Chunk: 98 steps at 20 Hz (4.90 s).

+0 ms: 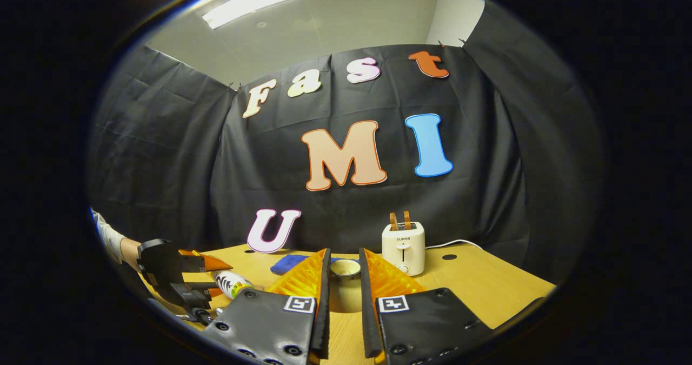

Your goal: Open the teacup lid with one hand, grasp the water bottle and pour water into the teacup with the other hand; after pouring, place the water bottle on the coaster and then close the teacup lid.

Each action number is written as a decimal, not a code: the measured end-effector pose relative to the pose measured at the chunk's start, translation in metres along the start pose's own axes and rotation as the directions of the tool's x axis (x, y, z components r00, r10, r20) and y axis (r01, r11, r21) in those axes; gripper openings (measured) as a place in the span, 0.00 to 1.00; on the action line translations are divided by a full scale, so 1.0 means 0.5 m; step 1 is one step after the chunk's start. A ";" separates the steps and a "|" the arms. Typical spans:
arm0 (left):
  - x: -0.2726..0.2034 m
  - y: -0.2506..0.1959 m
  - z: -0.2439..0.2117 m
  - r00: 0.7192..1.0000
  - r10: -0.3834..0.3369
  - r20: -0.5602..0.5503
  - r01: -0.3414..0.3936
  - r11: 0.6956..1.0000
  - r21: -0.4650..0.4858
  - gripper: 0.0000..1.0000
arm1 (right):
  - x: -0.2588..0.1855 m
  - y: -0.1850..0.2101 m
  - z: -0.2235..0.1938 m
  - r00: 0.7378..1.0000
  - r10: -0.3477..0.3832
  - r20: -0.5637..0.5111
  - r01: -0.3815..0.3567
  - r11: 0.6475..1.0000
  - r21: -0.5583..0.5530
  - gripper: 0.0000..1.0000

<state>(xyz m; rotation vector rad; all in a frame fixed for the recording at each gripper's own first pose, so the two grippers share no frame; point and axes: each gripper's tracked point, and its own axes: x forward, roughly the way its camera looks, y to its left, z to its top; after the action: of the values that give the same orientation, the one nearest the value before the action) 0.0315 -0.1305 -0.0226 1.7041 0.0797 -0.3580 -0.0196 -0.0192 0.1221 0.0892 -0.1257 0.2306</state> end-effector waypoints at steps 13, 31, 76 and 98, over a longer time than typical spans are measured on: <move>-0.007 0.025 0.000 0.999 0.015 -0.033 -0.009 0.985 0.174 0.55 | 0.003 0.006 -0.007 1.000 0.010 -0.010 -0.010 1.000 -0.002 0.28; -0.007 0.063 0.009 0.994 0.108 -0.022 -0.094 0.932 0.349 0.56 | 0.005 -0.001 -0.013 1.000 0.003 -0.018 -0.003 1.000 0.001 0.27; 0.021 -0.004 -0.016 0.999 -0.033 -0.029 0.038 0.983 0.181 0.54 | 0.006 0.011 -0.018 1.000 0.019 -0.024 -0.019 1.000 -0.001 0.29; 0.044 -0.016 0.011 0.990 -0.017 0.137 0.131 0.440 -0.888 0.55 | 0.016 0.045 -0.052 0.997 0.052 -0.060 -0.053 0.998 -0.023 0.28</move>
<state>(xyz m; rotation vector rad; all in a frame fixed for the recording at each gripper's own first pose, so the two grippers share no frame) 0.0493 -0.1376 -0.0371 0.5810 0.2257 -0.3742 -0.0140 0.0070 0.0990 0.0543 -0.0714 0.2838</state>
